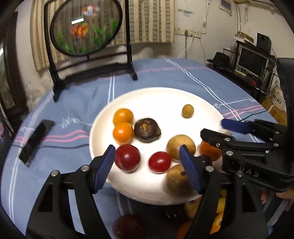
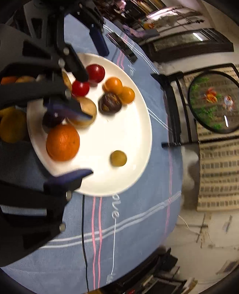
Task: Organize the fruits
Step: 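Withdraw both open tools from the plate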
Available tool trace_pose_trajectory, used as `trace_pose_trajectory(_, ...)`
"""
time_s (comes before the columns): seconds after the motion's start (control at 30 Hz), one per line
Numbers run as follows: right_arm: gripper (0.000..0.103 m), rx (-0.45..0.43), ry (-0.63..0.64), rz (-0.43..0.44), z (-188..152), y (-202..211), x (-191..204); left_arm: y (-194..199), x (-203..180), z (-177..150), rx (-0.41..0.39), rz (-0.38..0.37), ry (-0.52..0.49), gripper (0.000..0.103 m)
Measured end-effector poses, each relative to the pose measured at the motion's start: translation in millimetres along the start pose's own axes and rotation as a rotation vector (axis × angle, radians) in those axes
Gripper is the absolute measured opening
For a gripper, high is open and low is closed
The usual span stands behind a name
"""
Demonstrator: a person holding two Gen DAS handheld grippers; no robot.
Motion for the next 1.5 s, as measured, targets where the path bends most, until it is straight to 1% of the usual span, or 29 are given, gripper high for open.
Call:
trace_pose_trajectory(0.07, 0.058, 0.004, -0.007, 0.01, -0.6, -0.5, -1.6, 1.6, -2.4, -1.4, -0.003, 0.023, -0.026, 0.073)
trace_pose_trajectory(0.17, 0.058, 0.01, -0.009, 0.01, -2.0, -0.9, -1.2, 3.2, -1.8, -1.6, -0.008, 0.041, -0.039, 0.074)
trace_pose_trajectory(0.23, 0.058, 0.003, -0.011, 0.01, -1.4, 1.2, -1.6, 4.5, 1.9, -1.9, -0.003, 0.045, -0.028, 0.08)
trace_pose_trajectory(0.27, 0.058, -0.001, -0.011, 0.012, -0.7, 2.4, -1.6, 5.2, 3.9, -2.2, -0.001, 0.043, -0.018, 0.085)
trace_pose_trajectory(0.47, 0.058, -0.014, -0.012, 0.018, 0.3, 4.9, -3.0, 5.8, 9.5, -5.3, 0.012, -0.005, 0.023, 0.086)
trace_pose_trajectory(0.6, 0.058, -0.034, -0.023, 0.026, 1.6, 7.6, -7.6, 7.8, 9.8, -8.8, 0.007, 0.001, 0.021, 0.086)
trace_pose_trajectory(0.7, 0.058, -0.034, -0.039, 0.031, 1.4, 7.2, -12.0, 16.6, 16.0, -17.2, 0.01, 0.014, 0.037, 0.087)
trace_pose_trajectory(0.8, 0.058, -0.036, -0.044, 0.034, 0.4, 8.0, -13.5, 33.9, 22.1, -29.8, 0.005, 0.041, 0.033, 0.088)
trace_pose_trajectory(0.93, 0.058, -0.051, -0.052, 0.04, -4.3, 12.8, -16.2, 58.3, 24.5, -51.3, 0.008, 0.054, 0.0, 0.092)
trace_pose_trajectory(1.0, 0.058, -0.042, -0.062, 0.045, -8.7, 12.6, -18.5, 63.1, 26.8, -61.9, 0.022, 0.058, -0.006, 0.092)
trace_pose_trajectory(1.1, 0.059, 0.006, -0.144, 0.125, -19.1, 20.1, -24.0, 63.0, 34.6, -72.3, 0.053, 0.044, 0.024, 0.092)
trace_pose_trajectory(1.17, 0.059, 0.018, -0.148, 0.172, -27.3, 33.4, -19.4, 60.2, 39.2, -76.0, 0.07, 0.024, 0.037, 0.092)
trace_pose_trajectory(1.2, 0.059, 0.014, -0.132, 0.182, -32.3, 41.4, -15.1, 58.2, 40.5, -77.7, 0.08, 0.019, 0.037, 0.092)
trace_pose_trajectory(1.33, 0.059, 0.003, -0.034, 0.139, -55.4, 68.4, -0.9, 54.1, 40.5, -83.6, 0.097, 0.001, 0.036, 0.092)
trace_pose_trajectory(1.43, 0.059, 0.005, -0.031, 0.129, -67.9, 79.4, -2.4, 54.1, 40.2, -86.1, 0.091, -0.025, 0.054, 0.092)
trace_pose_trajectory(1.5, 0.059, 0.007, -0.038, 0.122, -76.6, 84.6, -5.5, 52.2, 39.6, -87.5, 0.1, -0.025, 0.059, 0.092)
Point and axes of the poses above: each gripper's, at about its wrist camera, not at the fingertips, and y roughly against the way its jaws point, x to its left, z to its top, the point moved 3 cm from there along -y, roughly the way its jaws point, and after that the axes turned 6 degrees about -y, right-handed, at the moved point
